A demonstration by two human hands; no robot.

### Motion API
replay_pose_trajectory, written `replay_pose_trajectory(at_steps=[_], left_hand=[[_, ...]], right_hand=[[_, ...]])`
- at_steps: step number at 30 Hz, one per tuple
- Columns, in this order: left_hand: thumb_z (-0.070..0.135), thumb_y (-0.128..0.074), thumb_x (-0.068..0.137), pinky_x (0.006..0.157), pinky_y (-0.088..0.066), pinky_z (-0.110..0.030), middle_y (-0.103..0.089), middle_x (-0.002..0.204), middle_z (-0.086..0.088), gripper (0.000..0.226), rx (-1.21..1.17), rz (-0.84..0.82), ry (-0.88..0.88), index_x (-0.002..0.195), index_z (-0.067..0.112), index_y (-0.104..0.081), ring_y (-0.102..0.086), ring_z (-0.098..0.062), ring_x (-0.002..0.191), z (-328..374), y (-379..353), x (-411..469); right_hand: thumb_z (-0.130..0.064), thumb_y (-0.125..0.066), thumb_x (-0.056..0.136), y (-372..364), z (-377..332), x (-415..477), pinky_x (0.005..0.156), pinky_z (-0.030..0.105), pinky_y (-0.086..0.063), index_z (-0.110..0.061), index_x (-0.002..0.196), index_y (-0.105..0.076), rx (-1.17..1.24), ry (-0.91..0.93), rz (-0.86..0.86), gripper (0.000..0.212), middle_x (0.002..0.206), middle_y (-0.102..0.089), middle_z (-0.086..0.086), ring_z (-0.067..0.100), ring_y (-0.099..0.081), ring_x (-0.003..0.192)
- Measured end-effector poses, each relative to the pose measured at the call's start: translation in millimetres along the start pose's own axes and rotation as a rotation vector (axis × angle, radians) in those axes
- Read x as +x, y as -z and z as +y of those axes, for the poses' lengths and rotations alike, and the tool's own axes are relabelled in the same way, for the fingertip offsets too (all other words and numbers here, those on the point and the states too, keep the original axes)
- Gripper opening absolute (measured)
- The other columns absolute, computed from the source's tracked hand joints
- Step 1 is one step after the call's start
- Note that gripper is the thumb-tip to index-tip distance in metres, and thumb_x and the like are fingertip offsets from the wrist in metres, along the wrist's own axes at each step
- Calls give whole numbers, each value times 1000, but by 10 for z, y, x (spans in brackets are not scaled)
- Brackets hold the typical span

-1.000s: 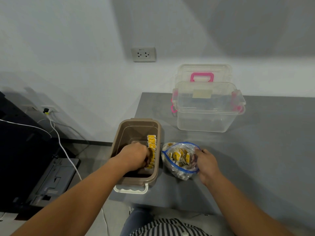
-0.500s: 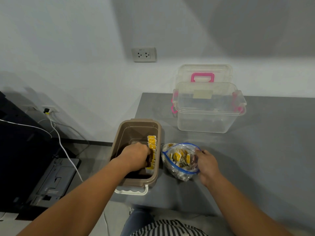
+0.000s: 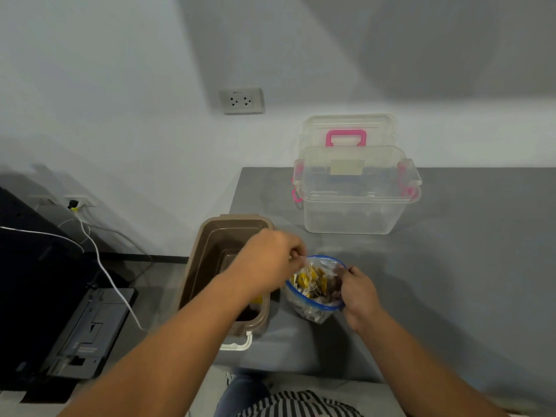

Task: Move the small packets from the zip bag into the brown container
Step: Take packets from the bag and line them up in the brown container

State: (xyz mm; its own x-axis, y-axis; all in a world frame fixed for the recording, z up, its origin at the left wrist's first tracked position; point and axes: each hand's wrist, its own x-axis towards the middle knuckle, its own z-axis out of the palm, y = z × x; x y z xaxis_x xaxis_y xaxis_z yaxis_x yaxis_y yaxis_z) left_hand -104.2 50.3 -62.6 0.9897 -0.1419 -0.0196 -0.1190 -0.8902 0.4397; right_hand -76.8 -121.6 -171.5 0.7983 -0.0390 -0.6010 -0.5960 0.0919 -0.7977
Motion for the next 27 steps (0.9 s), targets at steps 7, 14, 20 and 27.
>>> replay_pose_trajectory(at_steps=[7, 14, 20, 27], left_hand=[[18, -53, 98, 76, -50, -34, -70, 107, -4, 29, 436, -249, -232, 121, 28, -67, -65, -23, 96, 159, -631, 316], [13, -53, 94, 73, -47, -34, -69, 106, -8, 28, 415, -298, -177, 114, 23, -69, -65, -28, 96, 157, -763, 472], [21, -63, 91, 76, -49, -32, -69, 105, -5, 20, 382, -361, -164, 108, 21, -74, -64, -23, 95, 135, -738, 546], [24, -64, 91, 81, -55, -35, -69, 98, 3, 12, 220, -266, -178, 95, 25, -75, -63, -15, 88, 35, -653, 468]], right_hand=[[-11, -47, 104, 89, 12, 30, 50, 27, -49, -10, 83, -56, -30, 16, -28, 22, 75, -65, 10, 17, -64, 58], [-13, -47, 106, 179, 36, 102, 64, 35, -52, -4, 93, -59, 30, -10, -85, 20, 84, -66, 17, 26, -62, 73], [-15, -47, 107, 191, 45, 109, 58, 32, -51, -5, 96, -60, -1, 2, -102, 20, 83, -69, 14, 18, -63, 64], [-20, -51, 104, 175, 28, 164, 70, 47, -56, -6, 99, -63, -51, 31, -79, 19, 82, -69, 20, 27, -62, 69]])
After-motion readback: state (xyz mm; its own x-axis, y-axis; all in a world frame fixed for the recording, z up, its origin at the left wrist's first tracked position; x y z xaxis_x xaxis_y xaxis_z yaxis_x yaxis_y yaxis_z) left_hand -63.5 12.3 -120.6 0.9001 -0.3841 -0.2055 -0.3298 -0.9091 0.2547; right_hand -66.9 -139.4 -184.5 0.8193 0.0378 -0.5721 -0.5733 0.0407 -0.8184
